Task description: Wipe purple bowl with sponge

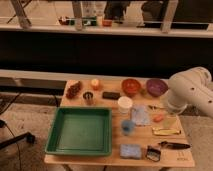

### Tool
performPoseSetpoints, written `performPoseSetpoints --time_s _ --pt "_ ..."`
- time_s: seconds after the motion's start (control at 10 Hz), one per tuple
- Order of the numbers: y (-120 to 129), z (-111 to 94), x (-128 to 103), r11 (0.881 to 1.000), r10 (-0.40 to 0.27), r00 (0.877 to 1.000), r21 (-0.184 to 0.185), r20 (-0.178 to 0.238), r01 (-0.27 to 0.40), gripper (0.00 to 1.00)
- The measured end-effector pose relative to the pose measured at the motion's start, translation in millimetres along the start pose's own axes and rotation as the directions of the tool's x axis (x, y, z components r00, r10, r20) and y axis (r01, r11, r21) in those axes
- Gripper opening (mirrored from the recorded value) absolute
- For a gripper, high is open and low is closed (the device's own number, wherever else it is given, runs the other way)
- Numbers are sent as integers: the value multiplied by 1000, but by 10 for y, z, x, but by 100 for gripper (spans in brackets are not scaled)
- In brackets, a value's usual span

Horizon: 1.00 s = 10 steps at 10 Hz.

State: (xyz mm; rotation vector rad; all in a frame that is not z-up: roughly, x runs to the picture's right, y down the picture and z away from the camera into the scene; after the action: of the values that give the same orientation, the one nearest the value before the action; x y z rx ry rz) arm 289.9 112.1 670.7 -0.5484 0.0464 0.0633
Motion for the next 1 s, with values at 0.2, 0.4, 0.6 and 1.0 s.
performPoseSetpoints --time_s 0.2,0.4,0.6,1.0 --pt "47 -69 -40 1000 4 1000 20 6 -4 80" --pt "108 -91 -120 1000 -3 1000 21 17 3 80" --pt "273 -113 -228 1000 -14 999 -6 50 14 80" --pt "694 -171 -446 991 -88 990 -89 111 98 80"
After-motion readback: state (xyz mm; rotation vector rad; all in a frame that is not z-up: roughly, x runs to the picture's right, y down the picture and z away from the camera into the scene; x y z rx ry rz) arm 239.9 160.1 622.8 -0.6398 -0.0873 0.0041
